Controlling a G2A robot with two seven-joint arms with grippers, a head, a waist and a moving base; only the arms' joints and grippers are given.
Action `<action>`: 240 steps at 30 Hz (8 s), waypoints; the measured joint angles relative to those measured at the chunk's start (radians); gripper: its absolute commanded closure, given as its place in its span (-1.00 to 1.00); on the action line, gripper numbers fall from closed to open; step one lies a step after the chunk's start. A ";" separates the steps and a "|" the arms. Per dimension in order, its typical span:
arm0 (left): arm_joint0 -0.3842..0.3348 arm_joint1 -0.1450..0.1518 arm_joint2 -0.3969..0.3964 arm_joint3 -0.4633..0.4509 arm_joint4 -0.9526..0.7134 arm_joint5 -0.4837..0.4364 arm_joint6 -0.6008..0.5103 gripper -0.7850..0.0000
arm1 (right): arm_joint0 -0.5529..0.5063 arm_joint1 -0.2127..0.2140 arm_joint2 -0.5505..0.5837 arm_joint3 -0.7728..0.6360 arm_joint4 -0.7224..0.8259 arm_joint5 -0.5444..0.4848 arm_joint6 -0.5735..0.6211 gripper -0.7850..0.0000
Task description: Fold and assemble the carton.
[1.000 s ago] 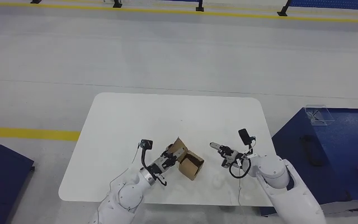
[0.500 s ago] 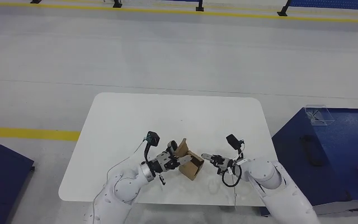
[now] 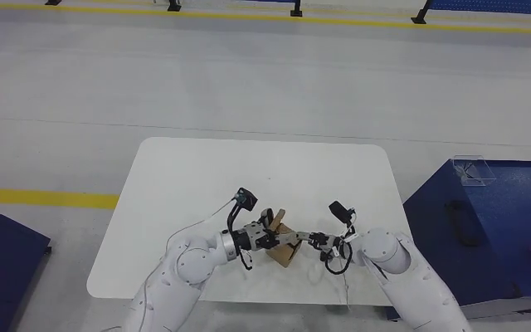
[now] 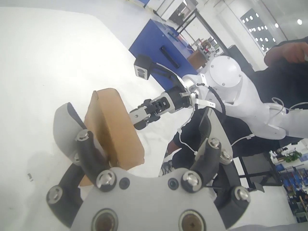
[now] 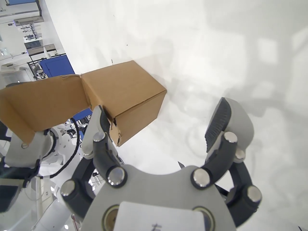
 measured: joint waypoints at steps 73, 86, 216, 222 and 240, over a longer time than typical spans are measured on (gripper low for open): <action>-0.011 0.022 0.103 -0.025 -0.013 0.032 -0.048 -1.00 | -0.140 0.021 0.099 -0.078 -0.041 -0.220 0.001 -1.00; -0.022 0.021 0.124 -0.004 -0.023 0.039 -0.043 -1.00 | -0.100 0.012 0.068 -0.031 -0.039 -0.216 0.002 -1.00; 0.030 0.079 -0.005 -0.052 0.056 0.539 -0.182 -0.69 | -0.002 -0.056 -0.079 0.055 -0.019 -0.270 -0.089 -1.00; 0.034 0.081 -0.009 -0.058 0.056 0.535 -0.173 -0.73 | -0.007 -0.055 -0.063 0.052 -0.014 -0.267 -0.091 -1.00; 0.043 0.084 -0.013 -0.064 0.032 0.520 -0.175 -0.74 | 0.032 -0.084 -0.145 0.085 -0.090 -0.258 -0.165 -1.00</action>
